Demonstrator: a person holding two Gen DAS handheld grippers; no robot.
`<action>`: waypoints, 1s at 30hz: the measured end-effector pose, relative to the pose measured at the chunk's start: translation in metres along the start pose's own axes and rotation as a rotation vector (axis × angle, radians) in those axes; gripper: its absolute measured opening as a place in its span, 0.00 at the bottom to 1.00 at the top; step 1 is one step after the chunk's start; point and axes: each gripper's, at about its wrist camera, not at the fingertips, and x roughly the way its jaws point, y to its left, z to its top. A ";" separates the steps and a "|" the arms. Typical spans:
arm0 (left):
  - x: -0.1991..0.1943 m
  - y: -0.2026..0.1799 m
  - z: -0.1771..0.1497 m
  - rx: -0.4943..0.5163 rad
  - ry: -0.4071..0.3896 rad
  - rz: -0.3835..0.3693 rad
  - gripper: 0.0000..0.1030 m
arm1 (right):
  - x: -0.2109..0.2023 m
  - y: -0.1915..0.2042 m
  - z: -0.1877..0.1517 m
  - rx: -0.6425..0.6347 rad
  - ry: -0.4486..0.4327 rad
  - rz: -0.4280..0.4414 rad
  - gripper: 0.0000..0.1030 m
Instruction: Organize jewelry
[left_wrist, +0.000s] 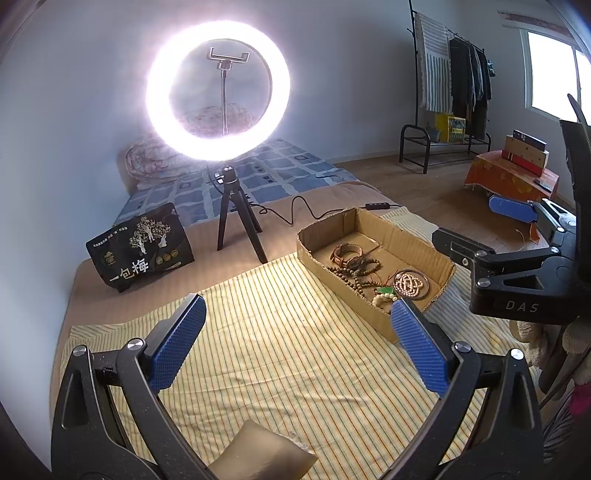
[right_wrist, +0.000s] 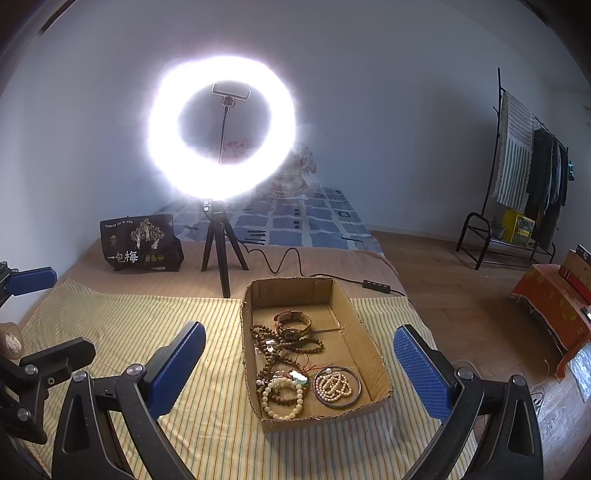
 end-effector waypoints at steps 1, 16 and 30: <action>-0.001 -0.001 0.001 -0.001 -0.002 -0.001 0.99 | 0.001 0.000 0.000 0.000 0.001 -0.001 1.00; -0.002 -0.001 0.002 -0.005 -0.006 -0.007 0.99 | 0.003 -0.001 -0.001 -0.002 0.004 -0.001 1.00; -0.005 -0.005 0.008 -0.010 -0.010 -0.012 0.99 | 0.004 -0.002 -0.005 0.002 0.009 -0.004 1.00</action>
